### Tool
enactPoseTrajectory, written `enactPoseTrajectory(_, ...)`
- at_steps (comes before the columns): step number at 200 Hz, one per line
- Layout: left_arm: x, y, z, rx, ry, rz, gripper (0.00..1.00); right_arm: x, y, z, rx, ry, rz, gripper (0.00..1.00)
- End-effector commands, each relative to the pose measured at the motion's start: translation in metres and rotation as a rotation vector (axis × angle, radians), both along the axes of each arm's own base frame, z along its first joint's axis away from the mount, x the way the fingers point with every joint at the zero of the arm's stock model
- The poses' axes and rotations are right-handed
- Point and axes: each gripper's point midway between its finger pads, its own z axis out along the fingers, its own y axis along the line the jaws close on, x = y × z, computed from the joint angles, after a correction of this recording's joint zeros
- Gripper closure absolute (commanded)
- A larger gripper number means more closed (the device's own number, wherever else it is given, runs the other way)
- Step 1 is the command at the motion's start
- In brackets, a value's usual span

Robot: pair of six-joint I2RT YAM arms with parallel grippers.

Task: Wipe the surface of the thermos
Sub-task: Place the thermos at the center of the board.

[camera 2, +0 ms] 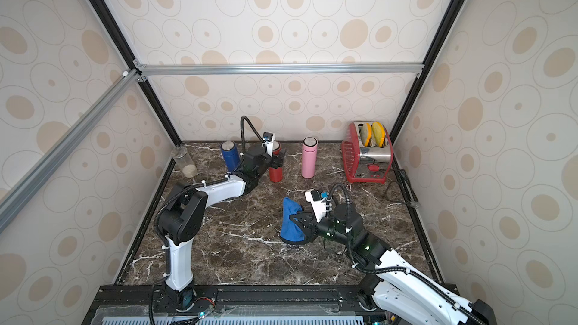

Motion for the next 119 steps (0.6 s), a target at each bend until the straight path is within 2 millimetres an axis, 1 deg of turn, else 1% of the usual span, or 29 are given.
enactPoseTrajectory(1, 0.005, -0.003, 0.020, 0.003, -0.046, -0.007, 0.10, 0.002, -0.005, 0.003, 0.009, -0.028, -0.016, 1.00)
enactPoseTrajectory(6, 0.005, -0.002, 0.021, 0.003, -0.048, -0.006, 0.05, 0.002, -0.005, 0.003, 0.009, -0.029, -0.015, 1.00)
enactPoseTrajectory(9, 0.004, -0.002, 0.022, 0.003, -0.050, -0.006, 0.04, 0.002, -0.005, 0.003, 0.009, -0.031, -0.017, 1.00)
enactPoseTrajectory(32, 0.000, 0.001, 0.029, 0.005, -0.059, -0.005, 0.01, 0.002, -0.005, 0.004, 0.011, -0.030, -0.017, 1.00)
enactPoseTrajectory(48, -0.004, 0.004, 0.036, 0.011, -0.059, -0.004, 0.01, 0.002, -0.005, 0.005, 0.013, -0.034, -0.015, 1.00)
enactPoseTrajectory(75, -0.016, 0.011, 0.054, 0.019, -0.025, 0.001, 0.01, 0.002, -0.006, 0.004, 0.010, -0.034, -0.020, 1.00)
enactPoseTrajectory(91, -0.025, 0.017, 0.071, 0.029, -0.009, 0.002, 0.01, 0.002, -0.008, 0.003, 0.010, -0.034, -0.023, 1.00)
enactPoseTrajectory(119, -0.042, 0.027, 0.112, 0.025, -0.008, 0.001, 0.01, 0.000, -0.010, 0.000, 0.011, -0.031, -0.026, 1.00)
